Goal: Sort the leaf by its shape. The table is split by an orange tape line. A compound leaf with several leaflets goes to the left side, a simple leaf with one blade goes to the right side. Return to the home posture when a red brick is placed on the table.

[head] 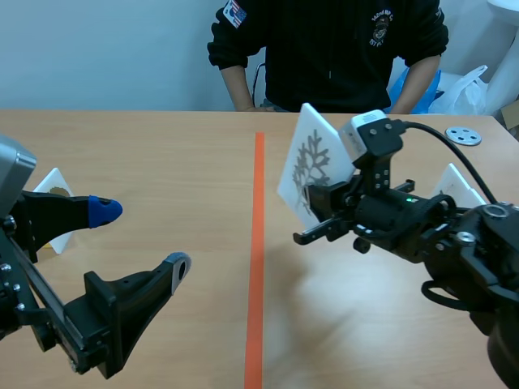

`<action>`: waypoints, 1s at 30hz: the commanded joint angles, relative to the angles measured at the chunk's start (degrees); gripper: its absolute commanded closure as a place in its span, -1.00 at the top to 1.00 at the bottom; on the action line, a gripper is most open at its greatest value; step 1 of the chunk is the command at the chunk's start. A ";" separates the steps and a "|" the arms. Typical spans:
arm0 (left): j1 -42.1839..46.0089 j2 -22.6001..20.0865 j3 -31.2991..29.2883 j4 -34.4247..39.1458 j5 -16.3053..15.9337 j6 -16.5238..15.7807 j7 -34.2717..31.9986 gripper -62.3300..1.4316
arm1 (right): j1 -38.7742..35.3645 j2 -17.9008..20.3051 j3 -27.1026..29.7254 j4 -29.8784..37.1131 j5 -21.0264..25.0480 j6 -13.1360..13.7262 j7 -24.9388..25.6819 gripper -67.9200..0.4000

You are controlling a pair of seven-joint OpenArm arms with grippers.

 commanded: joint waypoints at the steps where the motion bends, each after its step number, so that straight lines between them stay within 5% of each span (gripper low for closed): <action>1: -0.17 0.00 -0.52 0.26 -0.52 -0.04 -0.79 1.00 | 0.07 0.35 1.99 0.68 2.05 0.02 -0.09 -0.95; 9: -0.17 0.00 -0.52 0.26 -0.52 -0.04 -0.81 1.00 | -1.81 4.50 9.94 0.70 7.50 0.02 -2.89 -0.95; 21: -0.20 0.00 -0.52 0.26 -0.52 -0.04 -0.83 1.00 | -3.82 6.51 14.34 -0.68 7.37 -1.79 -2.10 -0.95; 30: -0.20 0.00 -0.52 0.26 -0.52 -0.04 -0.83 1.00 | -3.78 6.51 14.34 -5.62 5.73 -7.58 1.60 -0.95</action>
